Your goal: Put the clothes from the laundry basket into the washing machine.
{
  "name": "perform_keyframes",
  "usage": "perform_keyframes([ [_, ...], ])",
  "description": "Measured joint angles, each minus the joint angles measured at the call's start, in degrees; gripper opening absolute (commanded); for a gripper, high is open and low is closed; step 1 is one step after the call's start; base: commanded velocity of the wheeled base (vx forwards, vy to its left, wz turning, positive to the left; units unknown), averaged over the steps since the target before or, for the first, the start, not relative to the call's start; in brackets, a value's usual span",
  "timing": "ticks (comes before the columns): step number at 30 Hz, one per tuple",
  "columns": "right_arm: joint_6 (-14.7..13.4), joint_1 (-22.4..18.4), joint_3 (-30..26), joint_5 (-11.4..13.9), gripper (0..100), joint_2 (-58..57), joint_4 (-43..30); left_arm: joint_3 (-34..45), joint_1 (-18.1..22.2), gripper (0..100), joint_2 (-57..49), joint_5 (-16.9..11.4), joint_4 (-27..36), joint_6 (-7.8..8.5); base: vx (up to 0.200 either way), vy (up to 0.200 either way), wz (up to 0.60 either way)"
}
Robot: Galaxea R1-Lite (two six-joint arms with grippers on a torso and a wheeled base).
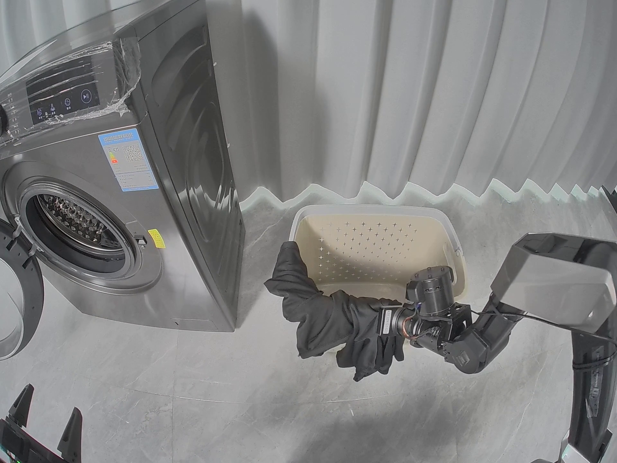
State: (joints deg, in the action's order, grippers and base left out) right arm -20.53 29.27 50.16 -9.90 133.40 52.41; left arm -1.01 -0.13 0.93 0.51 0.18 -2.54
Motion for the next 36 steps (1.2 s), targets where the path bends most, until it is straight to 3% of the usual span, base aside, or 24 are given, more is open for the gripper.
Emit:
perform_keyframes([
  [10,0.15,1.43,-8.27,0.05,0,-11.02,0.04,0.00,0.00,100,0.00,0.09,0.00,0.07,0.000,0.000,0.00],
  [26,0.04,3.78,-12.30,0.00,0,-27.54,0.00,0.00,-0.02,100,0.00,0.02,0.00,0.02,0.000,0.000,0.00],
  [36,2.96,5.62,-17.26,1.37,0,-44.24,-0.10,0.00,-0.02,100,0.00,0.06,0.00,0.05,0.000,0.000,0.00],
])
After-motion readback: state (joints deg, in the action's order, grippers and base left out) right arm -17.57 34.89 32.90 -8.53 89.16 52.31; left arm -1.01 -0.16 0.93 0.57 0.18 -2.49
